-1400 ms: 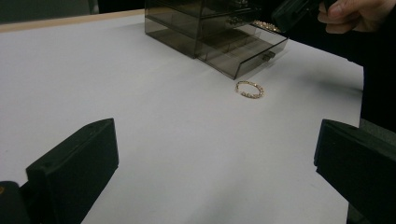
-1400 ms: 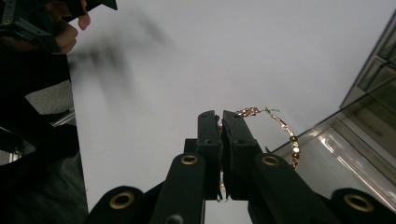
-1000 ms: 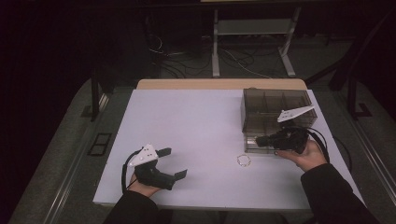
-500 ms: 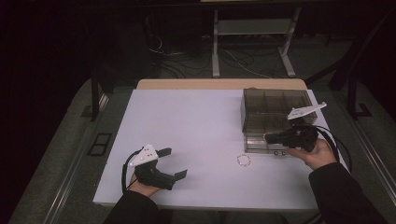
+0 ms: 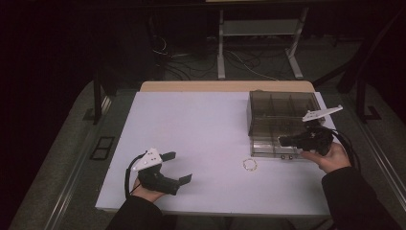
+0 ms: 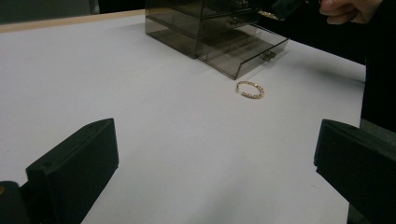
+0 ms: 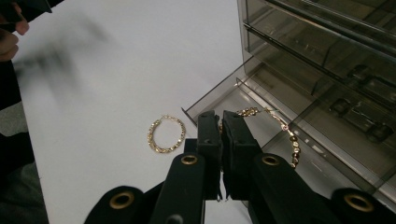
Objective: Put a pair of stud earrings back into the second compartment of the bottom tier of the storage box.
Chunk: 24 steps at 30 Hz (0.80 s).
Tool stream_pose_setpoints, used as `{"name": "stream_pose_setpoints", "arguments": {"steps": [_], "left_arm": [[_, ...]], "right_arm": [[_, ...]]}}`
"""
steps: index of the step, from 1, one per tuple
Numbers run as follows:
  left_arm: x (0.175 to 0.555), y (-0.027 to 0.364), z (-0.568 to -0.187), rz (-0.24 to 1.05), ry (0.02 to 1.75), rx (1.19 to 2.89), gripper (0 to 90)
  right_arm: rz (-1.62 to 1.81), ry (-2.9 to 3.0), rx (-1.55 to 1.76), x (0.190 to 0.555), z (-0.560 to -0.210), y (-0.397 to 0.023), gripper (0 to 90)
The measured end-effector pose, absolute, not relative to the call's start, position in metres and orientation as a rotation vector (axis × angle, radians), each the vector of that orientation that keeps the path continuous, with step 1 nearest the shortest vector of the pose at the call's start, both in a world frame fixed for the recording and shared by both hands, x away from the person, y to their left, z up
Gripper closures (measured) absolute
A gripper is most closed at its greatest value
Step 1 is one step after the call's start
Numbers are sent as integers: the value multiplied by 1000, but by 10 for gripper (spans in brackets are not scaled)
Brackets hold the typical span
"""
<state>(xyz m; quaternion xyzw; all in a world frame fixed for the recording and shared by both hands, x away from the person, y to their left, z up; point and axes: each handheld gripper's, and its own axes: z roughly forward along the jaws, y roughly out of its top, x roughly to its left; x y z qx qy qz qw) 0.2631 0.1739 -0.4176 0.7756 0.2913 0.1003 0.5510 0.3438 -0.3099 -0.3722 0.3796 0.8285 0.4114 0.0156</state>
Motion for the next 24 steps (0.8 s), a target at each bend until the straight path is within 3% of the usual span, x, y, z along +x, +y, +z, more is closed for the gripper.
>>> {"name": "stream_pose_setpoints", "arguments": {"steps": [24], "left_arm": [[263,174,-418,232,689,1830,0]], "right_arm": [[1227,2567,1315,356,-402,-326,856]]}}
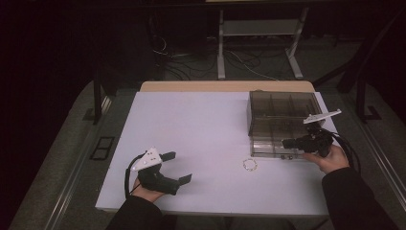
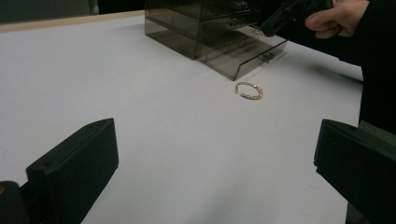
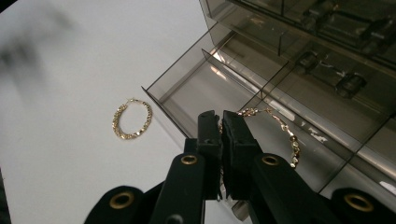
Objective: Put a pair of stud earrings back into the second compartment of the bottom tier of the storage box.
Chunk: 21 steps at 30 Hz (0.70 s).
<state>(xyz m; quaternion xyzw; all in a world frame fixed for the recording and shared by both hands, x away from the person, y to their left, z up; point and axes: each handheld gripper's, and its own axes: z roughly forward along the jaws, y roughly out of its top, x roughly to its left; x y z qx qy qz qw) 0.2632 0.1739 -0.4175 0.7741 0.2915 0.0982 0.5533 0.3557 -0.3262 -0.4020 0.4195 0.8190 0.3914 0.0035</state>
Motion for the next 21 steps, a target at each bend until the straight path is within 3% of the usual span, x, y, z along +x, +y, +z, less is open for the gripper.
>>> {"name": "stream_pose_setpoints", "arguments": {"steps": [21], "left_arm": [[263,174,-418,228,688,1828,0]], "right_arm": [[1162,2591,1370,366,-419,-328,856]]}}
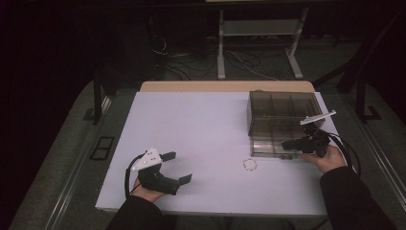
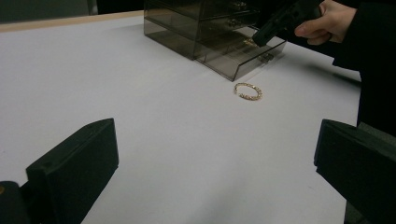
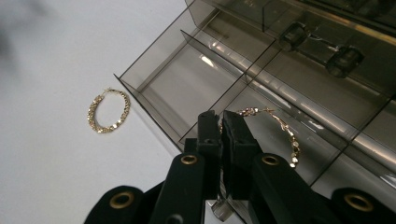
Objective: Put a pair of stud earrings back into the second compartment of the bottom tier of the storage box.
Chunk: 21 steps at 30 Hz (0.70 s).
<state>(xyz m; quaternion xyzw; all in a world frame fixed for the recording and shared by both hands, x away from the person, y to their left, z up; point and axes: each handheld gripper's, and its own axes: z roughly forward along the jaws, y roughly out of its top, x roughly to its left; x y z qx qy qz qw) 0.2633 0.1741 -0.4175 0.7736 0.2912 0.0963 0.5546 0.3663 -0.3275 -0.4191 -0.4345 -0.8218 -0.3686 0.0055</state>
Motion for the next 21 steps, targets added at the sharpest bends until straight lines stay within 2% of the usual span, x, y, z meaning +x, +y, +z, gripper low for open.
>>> {"name": "stream_pose_setpoints", "arguments": {"steps": [21], "left_arm": [[264,174,-418,220,688,1829,0]], "right_arm": [[-1099,-2564,-1374,377,-432,-325,855]]}}
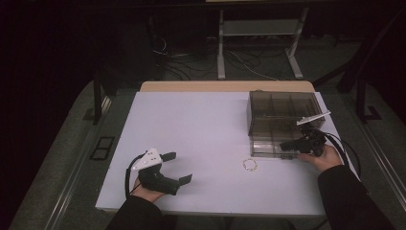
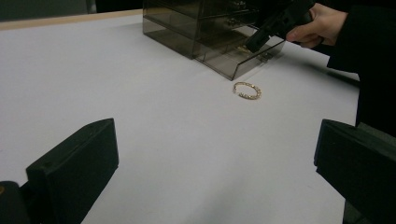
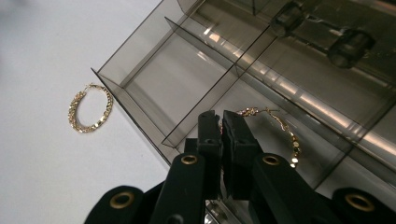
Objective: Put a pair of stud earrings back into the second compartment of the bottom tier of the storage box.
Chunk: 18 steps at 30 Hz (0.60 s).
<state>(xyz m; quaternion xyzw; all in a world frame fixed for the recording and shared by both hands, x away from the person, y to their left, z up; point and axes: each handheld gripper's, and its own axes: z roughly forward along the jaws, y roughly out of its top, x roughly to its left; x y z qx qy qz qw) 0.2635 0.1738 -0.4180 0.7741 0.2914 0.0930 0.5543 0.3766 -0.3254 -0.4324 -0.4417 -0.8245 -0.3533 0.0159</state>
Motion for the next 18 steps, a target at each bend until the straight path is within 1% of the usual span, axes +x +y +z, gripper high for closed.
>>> {"name": "stream_pose_setpoints", "arguments": {"steps": [6,8,14,18], "left_arm": [[263,173,-418,218,689,1831,0],[263,174,-418,220,686,1831,0],[263,174,-418,221,688,1830,0],[263,173,-418,220,690,1830,0]], "right_arm": [[-1088,-2565,-1398,378,-434,-324,847],[-1095,-2561,-1404,377,-433,-324,808],[-1114,-2579,-1405,375,-429,-324,759],[-1126,-2596,-1396,371,-425,-321,699]]}}
